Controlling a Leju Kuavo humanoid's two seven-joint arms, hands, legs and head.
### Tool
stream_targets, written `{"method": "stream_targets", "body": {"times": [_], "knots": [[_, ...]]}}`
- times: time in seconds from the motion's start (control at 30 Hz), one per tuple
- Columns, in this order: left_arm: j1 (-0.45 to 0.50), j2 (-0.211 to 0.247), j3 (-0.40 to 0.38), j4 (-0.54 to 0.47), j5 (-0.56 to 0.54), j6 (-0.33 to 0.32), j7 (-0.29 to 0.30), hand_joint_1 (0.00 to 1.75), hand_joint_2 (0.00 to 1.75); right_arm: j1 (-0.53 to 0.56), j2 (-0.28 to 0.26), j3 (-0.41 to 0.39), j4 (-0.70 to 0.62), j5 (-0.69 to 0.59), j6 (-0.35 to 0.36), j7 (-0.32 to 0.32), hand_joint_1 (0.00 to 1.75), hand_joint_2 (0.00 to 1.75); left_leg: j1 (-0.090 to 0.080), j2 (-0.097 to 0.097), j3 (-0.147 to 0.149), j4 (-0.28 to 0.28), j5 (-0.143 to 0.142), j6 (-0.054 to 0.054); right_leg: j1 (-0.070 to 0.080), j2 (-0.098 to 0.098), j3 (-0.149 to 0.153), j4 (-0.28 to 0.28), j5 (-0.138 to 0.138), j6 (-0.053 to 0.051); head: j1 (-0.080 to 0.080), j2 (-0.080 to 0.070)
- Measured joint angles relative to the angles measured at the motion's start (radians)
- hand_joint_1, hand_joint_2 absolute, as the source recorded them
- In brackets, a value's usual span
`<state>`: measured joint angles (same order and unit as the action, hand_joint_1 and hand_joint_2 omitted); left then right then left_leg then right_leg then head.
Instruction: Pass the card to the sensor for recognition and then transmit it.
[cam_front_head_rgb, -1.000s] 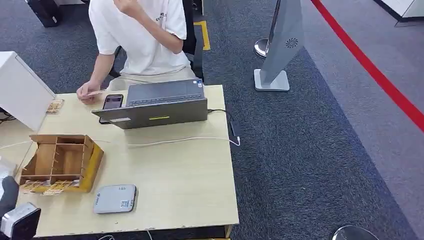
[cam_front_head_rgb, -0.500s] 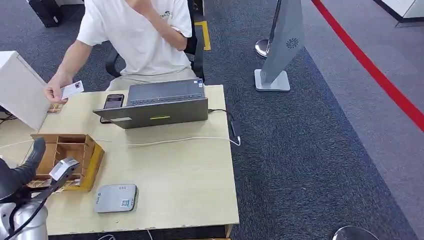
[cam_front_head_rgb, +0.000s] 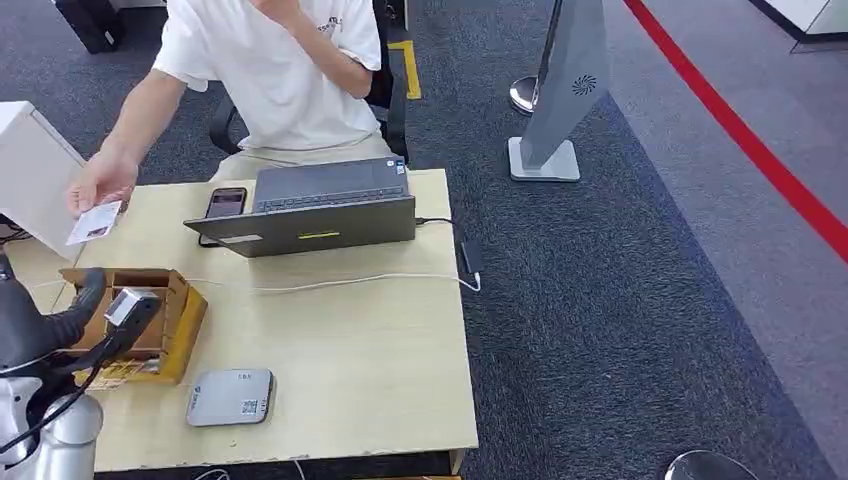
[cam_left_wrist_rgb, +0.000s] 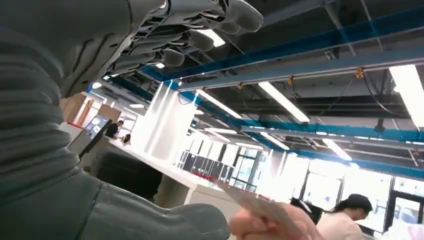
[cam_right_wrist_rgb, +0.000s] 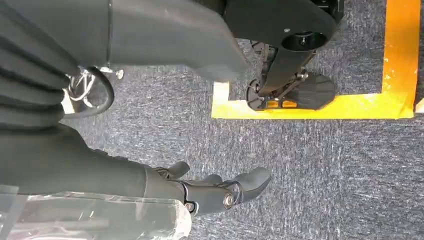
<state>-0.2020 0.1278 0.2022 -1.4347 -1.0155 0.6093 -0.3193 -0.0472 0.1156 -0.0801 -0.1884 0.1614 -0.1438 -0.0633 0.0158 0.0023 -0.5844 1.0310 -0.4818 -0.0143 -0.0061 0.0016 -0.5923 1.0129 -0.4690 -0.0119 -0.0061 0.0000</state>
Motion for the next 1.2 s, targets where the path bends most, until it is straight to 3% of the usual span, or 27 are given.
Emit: {"method": "stream_targets", "body": {"times": [0.53,0.57,1.2], "knots": [[0.001,0.015,-0.058,0.0,0.011,-0.015,0.02,0.0,1.75,0.001,0.0,-0.01,0.0,0.011,0.006,0.003,0.0,1.75,0.0,0.0,0.0,0.0,0.0,0.0,0.0,0.0,0.0,0.0,0.0,0.0,0.0,0.0],[0.002,0.015,-0.061,0.0,0.013,-0.016,0.02,1.75,1.75,0.001,0.0,-0.011,0.0,0.011,0.006,0.003,0.0,1.75,0.0,0.0,0.0,0.0,0.0,0.0,0.0,0.0,0.0,0.0,0.0,0.0,0.0,0.0],[0.003,0.024,-0.095,0.0,0.062,-0.039,0.014,1.75,1.75,0.001,0.0,-0.018,0.0,0.03,0.013,0.008,0.0,1.75,0.0,0.0,0.0,0.0,0.0,0.0,0.0,0.0,0.0,0.0,0.0,0.0,0.0,0.0]]}}
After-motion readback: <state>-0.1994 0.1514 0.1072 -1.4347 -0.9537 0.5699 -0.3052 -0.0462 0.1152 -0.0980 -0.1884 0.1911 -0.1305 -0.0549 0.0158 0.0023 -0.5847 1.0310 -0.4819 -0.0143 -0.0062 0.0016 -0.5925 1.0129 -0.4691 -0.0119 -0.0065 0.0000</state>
